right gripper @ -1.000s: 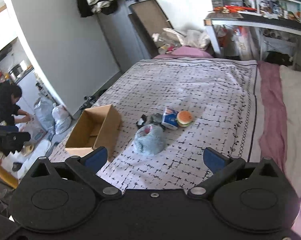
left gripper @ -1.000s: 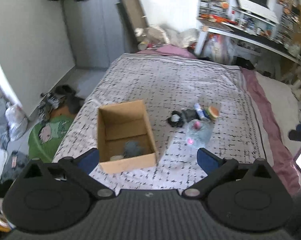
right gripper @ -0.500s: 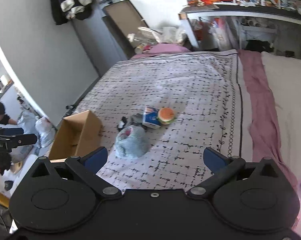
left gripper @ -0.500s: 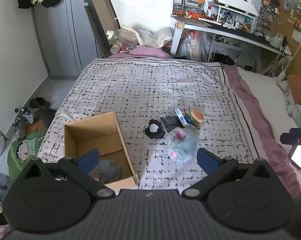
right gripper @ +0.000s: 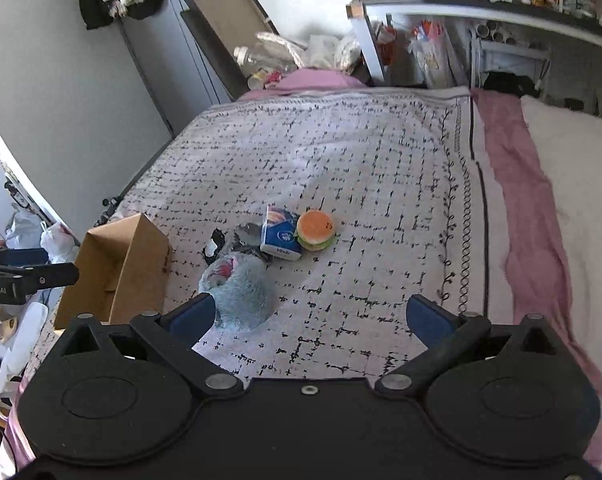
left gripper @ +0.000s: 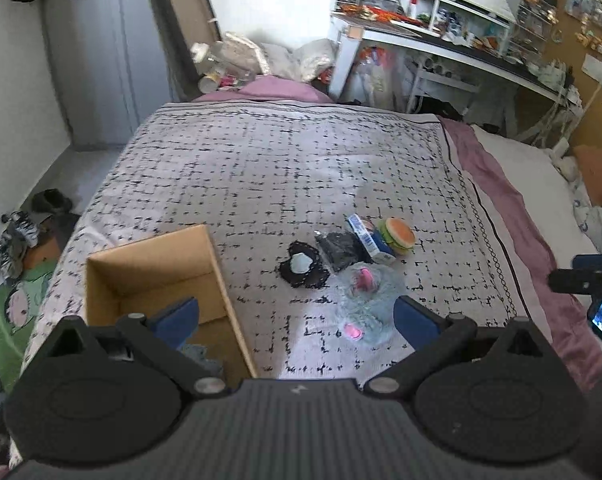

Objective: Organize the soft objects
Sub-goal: 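Withdraw both tools from the box back toward the remaining items, then grasp the blue-grey plush toy with the right gripper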

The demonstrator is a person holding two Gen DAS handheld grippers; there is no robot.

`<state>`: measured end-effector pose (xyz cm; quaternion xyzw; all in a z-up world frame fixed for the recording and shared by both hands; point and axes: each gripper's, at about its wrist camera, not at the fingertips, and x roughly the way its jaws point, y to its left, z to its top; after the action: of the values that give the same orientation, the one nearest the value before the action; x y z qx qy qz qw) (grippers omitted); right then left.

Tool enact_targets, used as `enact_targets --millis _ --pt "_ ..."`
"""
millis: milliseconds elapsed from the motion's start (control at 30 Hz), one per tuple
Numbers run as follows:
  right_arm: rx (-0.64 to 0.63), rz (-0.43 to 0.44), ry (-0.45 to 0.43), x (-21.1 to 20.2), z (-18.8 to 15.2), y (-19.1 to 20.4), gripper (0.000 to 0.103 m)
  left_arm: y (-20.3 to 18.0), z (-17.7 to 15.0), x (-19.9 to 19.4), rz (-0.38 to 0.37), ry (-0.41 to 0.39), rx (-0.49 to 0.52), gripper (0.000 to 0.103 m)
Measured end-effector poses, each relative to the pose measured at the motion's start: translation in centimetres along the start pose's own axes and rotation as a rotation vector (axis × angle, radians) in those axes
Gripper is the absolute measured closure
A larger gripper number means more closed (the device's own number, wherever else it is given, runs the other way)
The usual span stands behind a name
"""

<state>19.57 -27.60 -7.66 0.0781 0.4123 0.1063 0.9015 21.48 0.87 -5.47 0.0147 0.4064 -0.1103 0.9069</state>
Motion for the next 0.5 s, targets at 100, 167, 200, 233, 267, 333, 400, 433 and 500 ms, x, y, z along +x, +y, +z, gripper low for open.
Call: enact_targets --millis 100,167,200,233,267,333,400,433,500 --pt "0.01 -0.004 0.011 1.4 0.0 0.5 0.001 0.1 0.2 1.3 -0.035 -0.001 0.006 0.0" --pt "0.021 -0.003 0.017 2.3 0.0 0.9 0.003 0.3 0.4 2.2 -0.046 0.002 0.004 0.0" --pt "0.025 -0.004 0.019 2.8 0.0 1.1 0.004 0.3 0.4 2.7 -0.055 0.004 0.005 0.0" --pt "0.031 -0.003 0.023 3.2 0.1 1.3 0.006 0.4 0.5 3.3 -0.063 0.006 0.007 0.0" --pt "0.04 -0.001 0.027 3.8 0.1 1.5 0.007 0.3 0.6 3.7 -0.067 0.007 0.01 0.001" --pt "0.058 0.005 0.029 4.6 0.2 1.7 0.007 0.4 0.7 4.7 -0.08 0.014 0.004 0.001" --pt "0.083 0.009 0.033 5.5 0.2 1.9 0.007 0.7 0.8 5.5 -0.097 0.019 -0.009 0.001" --pt "0.096 0.011 0.036 5.9 0.3 1.9 0.009 0.8 0.8 5.9 -0.103 0.02 -0.017 0.001" --pt "0.125 0.018 0.042 6.7 0.4 1.9 0.012 0.8 1.0 6.8 -0.121 0.025 -0.02 0.001"
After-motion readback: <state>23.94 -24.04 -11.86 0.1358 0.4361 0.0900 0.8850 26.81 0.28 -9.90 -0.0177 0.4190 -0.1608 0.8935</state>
